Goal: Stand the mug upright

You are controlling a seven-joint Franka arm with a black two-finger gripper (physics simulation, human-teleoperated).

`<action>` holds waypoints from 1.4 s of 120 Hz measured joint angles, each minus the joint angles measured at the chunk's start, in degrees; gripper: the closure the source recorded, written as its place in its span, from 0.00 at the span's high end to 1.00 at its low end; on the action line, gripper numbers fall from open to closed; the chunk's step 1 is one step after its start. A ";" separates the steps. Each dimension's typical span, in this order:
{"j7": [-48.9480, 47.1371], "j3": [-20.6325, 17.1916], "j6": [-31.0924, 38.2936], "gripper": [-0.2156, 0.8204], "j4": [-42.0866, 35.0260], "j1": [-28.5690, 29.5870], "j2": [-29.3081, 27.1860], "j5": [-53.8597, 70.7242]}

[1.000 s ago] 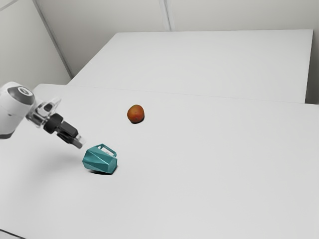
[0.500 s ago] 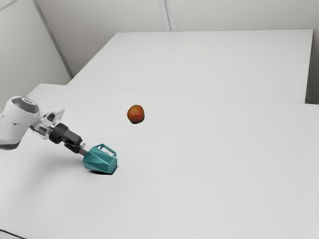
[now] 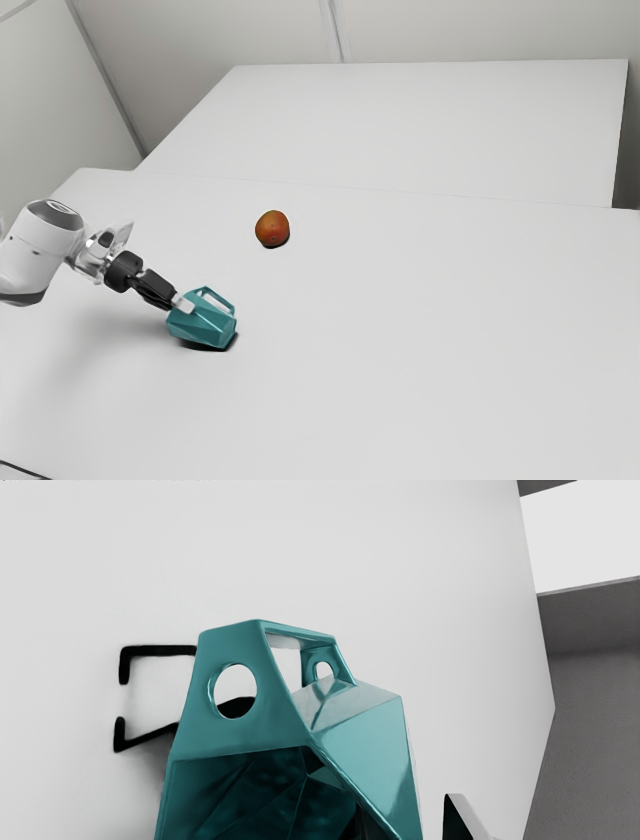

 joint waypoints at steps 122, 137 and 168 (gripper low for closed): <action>-5.63 -15.66 23.77 0.03 -7.06 -1.33 -16.61 23.55; -12.40 -19.58 30.63 0.03 -7.69 -2.80 -16.93 34.02; -25.81 -22.43 41.10 0.03 -12.39 -5.53 -17.91 43.10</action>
